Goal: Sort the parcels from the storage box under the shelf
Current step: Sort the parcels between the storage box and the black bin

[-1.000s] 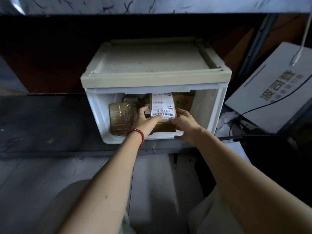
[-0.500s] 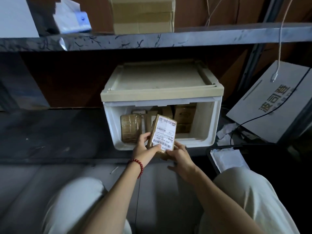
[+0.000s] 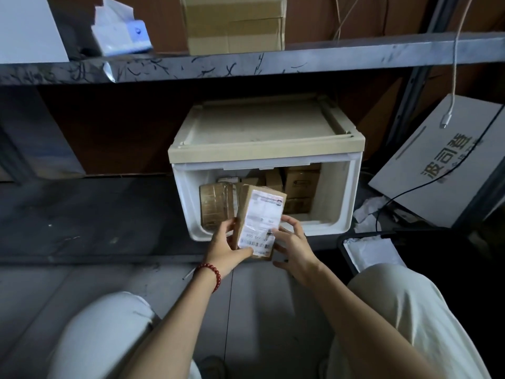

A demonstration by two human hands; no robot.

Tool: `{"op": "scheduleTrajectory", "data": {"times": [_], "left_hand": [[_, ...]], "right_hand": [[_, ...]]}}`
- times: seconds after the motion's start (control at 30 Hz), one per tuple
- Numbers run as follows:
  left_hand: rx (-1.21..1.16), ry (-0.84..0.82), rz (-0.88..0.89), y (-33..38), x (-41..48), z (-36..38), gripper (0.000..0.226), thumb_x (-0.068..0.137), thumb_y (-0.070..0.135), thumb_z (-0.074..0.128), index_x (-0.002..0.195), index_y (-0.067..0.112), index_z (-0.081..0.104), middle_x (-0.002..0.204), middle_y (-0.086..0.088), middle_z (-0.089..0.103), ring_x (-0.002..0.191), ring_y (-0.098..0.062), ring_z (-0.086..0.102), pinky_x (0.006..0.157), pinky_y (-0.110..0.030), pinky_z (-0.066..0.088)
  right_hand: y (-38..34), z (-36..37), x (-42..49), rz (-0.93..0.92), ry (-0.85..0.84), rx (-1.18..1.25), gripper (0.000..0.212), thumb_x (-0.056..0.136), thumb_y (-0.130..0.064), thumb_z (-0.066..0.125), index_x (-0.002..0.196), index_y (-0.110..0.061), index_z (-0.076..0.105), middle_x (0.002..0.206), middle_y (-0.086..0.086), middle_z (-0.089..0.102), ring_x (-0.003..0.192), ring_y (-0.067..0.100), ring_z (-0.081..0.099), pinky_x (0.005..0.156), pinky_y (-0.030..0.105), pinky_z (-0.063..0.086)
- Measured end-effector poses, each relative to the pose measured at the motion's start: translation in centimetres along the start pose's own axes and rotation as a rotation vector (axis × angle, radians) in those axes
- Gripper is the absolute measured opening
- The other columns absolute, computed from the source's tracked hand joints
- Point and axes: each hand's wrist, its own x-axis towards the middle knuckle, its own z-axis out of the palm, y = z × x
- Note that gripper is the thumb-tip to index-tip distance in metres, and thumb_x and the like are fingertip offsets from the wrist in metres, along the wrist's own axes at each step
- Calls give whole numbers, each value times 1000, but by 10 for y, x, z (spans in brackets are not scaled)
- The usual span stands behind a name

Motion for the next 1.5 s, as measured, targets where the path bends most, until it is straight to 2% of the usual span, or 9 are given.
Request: {"op": "scheduleTrajectory", "data": {"times": [0.23, 0.57, 0.73, 0.8, 0.87, 1.0, 1.13, 1.37, 1.5], "left_hand": [[-27, -21, -135, -8, 9, 4, 69, 81, 10, 66, 139, 21, 32, 121, 5, 64, 100, -12, 60, 88, -31, 47], [-197, 43, -122, -6, 13, 17, 48, 90, 31, 62, 131, 24, 38, 108, 6, 56, 84, -1, 57, 60, -7, 45], [-310, 38, -143, -4, 18, 14, 26, 91, 39, 58, 116, 33, 50, 120, -4, 62, 103, -20, 61, 93, -44, 51], [-306, 30, -120, -2, 17, 13, 26, 88, 52, 55, 110, 37, 55, 125, -1, 60, 114, -22, 57, 100, -49, 45], [-281, 18, -119, -1, 14, 13, 42, 75, 67, 47, 107, 41, 56, 129, 1, 57, 121, -22, 52, 105, -48, 40], [-252, 17, -76, 1, 12, 14, 44, 72, 77, 45, 99, 44, 54, 123, 8, 59, 120, -15, 52, 103, -39, 42], [-240, 55, 22, 8, 7, 14, 34, 69, 57, 67, 96, 39, 58, 81, 31, 63, 79, 24, 55, 59, 3, 40], [-52, 151, 67, 4, 12, 14, 87, 56, 42, 87, 129, 23, 43, 120, 14, 49, 113, -7, 47, 91, -20, 39], [-108, 228, 75, 6, 12, 14, 64, 52, 54, 82, 102, 32, 48, 102, 19, 57, 89, 6, 54, 66, -6, 40]], "right_hand": [[7, -1, -2, -123, -102, -175, 31, 94, -2, 50, 111, -28, 43, 130, -14, 52, 91, 8, 60, 66, 33, 45], [1, 0, 9, -147, -8, -78, 30, 93, -20, 61, 119, -32, 53, 124, 14, 58, 110, 30, 62, 96, 51, 50], [4, -2, 17, -138, 80, -47, 32, 94, -32, 58, 126, -27, 56, 136, 7, 50, 117, 23, 57, 101, 46, 47], [1, -3, 20, -135, 166, -107, 39, 96, -41, 52, 130, -25, 56, 139, 0, 42, 117, 21, 54, 86, 37, 55], [-2, -4, 20, -90, 182, -96, 38, 97, -47, 45, 126, -26, 55, 135, 0, 43, 107, 20, 56, 58, 23, 52], [-7, -3, 21, -63, 112, -56, 41, 97, -50, 39, 128, -28, 55, 128, 2, 52, 101, 17, 57, 60, 25, 47], [-11, -1, 17, -52, 93, -137, 35, 95, -59, 36, 102, -37, 63, 104, -14, 60, 99, 9, 57, 64, 25, 44], [-11, -4, 14, -41, 74, -239, 56, 92, -68, 31, 120, -28, 59, 101, -11, 60, 97, 10, 54, 66, 23, 38], [-9, -1, 14, -33, 83, -215, 57, 92, -65, 34, 120, -22, 59, 97, -7, 63, 92, 9, 55, 68, 23, 39]]}}
